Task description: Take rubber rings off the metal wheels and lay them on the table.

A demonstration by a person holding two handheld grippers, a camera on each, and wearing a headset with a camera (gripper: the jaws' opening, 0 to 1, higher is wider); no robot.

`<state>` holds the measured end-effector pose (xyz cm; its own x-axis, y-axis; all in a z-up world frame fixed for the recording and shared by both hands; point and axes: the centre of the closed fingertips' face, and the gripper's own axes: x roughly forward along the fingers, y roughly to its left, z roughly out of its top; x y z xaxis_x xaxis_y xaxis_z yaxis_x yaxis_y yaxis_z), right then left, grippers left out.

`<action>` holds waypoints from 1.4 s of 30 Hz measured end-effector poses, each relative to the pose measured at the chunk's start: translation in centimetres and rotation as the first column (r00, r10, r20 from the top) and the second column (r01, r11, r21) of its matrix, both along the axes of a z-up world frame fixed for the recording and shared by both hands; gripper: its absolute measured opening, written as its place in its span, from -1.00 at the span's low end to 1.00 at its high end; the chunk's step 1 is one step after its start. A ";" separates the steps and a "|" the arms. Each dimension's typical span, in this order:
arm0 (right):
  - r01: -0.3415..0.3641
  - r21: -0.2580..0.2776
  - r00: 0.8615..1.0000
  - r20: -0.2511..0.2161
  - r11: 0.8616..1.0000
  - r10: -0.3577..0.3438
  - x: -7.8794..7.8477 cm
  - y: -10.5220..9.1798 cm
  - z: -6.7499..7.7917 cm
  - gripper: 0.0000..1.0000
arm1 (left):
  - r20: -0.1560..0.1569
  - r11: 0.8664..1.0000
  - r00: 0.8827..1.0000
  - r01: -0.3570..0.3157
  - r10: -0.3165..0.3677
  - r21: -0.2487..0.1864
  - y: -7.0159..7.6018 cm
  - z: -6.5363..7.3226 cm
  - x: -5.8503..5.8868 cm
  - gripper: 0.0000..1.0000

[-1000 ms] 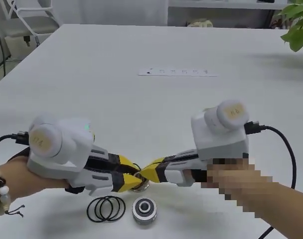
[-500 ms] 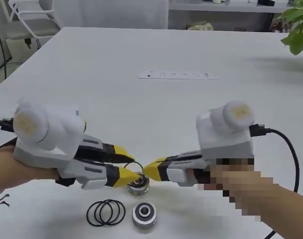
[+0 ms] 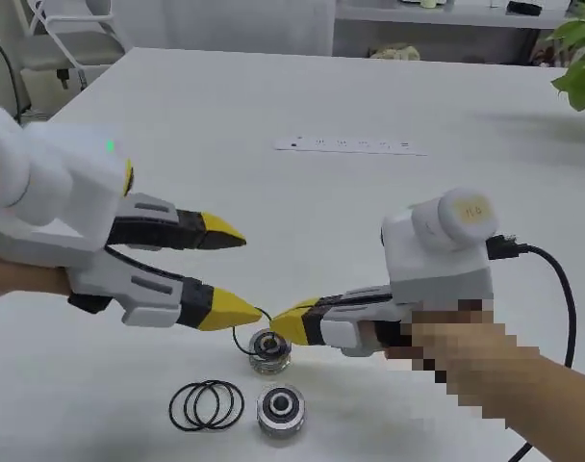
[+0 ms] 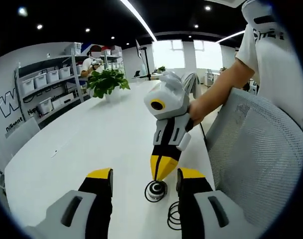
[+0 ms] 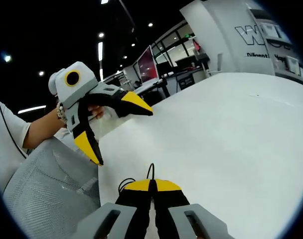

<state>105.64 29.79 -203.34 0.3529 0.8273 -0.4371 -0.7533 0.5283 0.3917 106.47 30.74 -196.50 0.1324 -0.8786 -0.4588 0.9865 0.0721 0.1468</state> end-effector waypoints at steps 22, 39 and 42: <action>-0.166 -0.026 0.986 -0.029 0.986 0.165 -3.1 3.0 -0.5 -1.00 | -0.020 0.985 0.985 -0.173 0.173 0.001 8.0 0.6 -3.0 0.64; -0.230 -0.129 0.972 -0.085 0.964 0.221 -4.4 3.0 -3.2 -1.00 | -0.098 0.915 0.912 -0.403 0.398 -0.036 13.5 -1.4 -3.2 0.69; -0.222 -0.149 0.974 -0.078 0.964 0.213 -4.1 2.8 -3.5 -0.99 | -0.114 0.911 0.906 -0.412 0.407 -0.028 13.9 -2.1 -3.3 0.68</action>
